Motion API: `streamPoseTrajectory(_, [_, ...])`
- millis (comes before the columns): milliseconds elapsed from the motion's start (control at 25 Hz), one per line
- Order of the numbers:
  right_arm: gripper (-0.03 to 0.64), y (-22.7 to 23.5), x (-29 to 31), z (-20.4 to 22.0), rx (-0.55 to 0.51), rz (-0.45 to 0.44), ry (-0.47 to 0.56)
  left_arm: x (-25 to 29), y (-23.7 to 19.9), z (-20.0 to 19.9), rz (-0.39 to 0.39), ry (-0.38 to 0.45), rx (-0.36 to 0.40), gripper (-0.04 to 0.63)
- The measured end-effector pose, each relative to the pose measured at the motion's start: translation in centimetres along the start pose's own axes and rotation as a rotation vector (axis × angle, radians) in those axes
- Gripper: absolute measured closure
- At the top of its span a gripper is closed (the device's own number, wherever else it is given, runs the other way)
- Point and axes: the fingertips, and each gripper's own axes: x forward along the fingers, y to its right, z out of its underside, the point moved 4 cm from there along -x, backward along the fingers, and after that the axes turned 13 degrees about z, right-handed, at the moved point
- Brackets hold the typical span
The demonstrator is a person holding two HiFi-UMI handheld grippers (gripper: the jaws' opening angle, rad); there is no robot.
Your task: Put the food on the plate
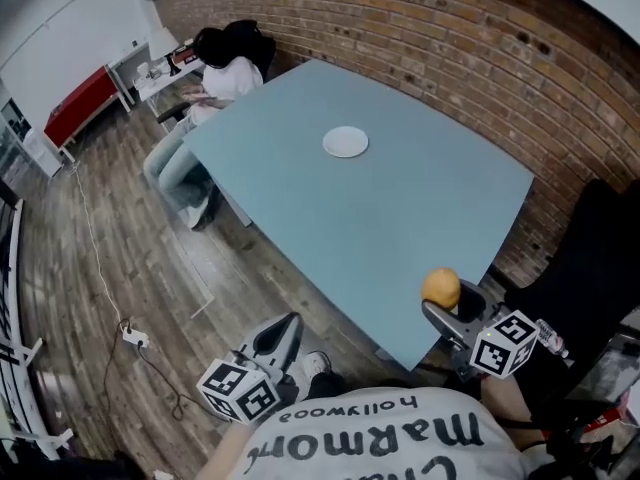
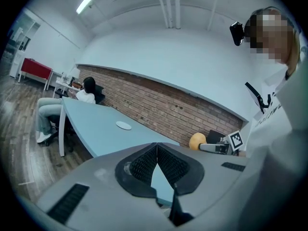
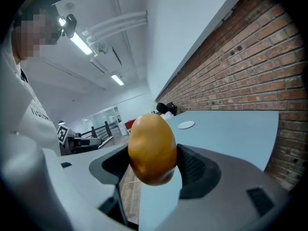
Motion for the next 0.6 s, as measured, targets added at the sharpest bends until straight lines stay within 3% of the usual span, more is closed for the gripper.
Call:
streamPoseTrajectory(200, [0.304, 0.0, 2.9, -1.4, 0.055, 0.065, 0.018, 1.3, -3.7, -3.1, 0.044, -0.02, 0.023, 0.589])
streamPoseTrajectory(600, [0.304, -1.5, 9.8, -4.1, 0.117, 0.138, 0.04, -0.3, -11.9, -7.3, 0.038, -0.021, 0.035, 0.589])
